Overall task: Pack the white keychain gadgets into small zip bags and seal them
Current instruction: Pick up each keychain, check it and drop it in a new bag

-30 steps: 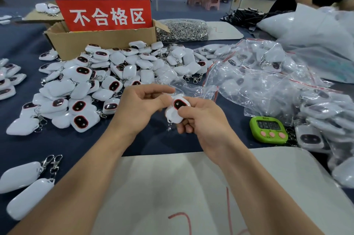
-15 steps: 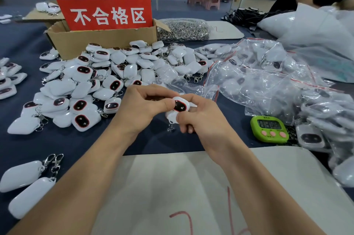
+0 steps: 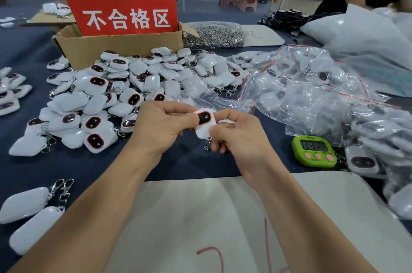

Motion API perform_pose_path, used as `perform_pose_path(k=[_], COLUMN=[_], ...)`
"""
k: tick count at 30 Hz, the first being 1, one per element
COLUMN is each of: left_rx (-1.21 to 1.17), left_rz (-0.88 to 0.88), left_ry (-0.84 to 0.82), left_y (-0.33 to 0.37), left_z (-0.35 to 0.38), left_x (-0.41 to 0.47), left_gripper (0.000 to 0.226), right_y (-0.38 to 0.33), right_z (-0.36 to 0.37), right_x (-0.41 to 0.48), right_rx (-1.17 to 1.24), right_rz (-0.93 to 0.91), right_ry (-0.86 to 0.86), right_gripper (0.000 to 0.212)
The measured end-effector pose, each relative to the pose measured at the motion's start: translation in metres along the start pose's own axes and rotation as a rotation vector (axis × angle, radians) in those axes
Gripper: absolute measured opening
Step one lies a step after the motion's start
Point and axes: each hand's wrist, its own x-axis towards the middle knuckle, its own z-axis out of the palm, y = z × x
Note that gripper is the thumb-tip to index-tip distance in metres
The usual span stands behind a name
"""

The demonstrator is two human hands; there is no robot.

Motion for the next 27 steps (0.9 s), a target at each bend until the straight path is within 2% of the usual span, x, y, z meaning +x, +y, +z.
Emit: perform_pose_path(k=[4,11,18,21,23,25,27], left_rx=[0.0,-0.008,-0.076,-0.038,-0.064,-0.11,-0.141], left_rz=[0.009,0.061,0.102,0.089,0.077,0.077,0.074], left_ry=[-0.031,-0.104,-0.167,-0.106,-0.06,-0.043,-0.078], left_y=[-0.001,0.001,0.007,0.005,0.007,0.007,0.006], left_z=[0.0,-0.003,-0.002,-0.001,0.001,0.002,0.002], left_x=[0.0,-0.002,-0.006,-0.005,-0.005,-0.006,-0.005], left_gripper=[0.035,0.017,0.021,0.017,0.015,0.021,0.023], right_y=[0.001,-0.001,-0.006,-0.004,-0.001,0.001,0.001], right_z=[-0.001,-0.001,0.0,0.004,0.009,0.015,0.019], right_x=[0.001,0.0,-0.005,-0.007,-0.009,-0.012,-0.012], right_rx=[-0.001,0.015,0.057,-0.126,-0.306,-0.401,-0.385], right_rz=[0.009,-0.005,0.005,-0.07,-0.219,-0.338,-0.335], right_ry=[0.029,0.042,0.067,0.204,0.322,0.298,0.235], right_gripper=[0.02,0.019,0.017,0.02,0.026,0.029,0.029])
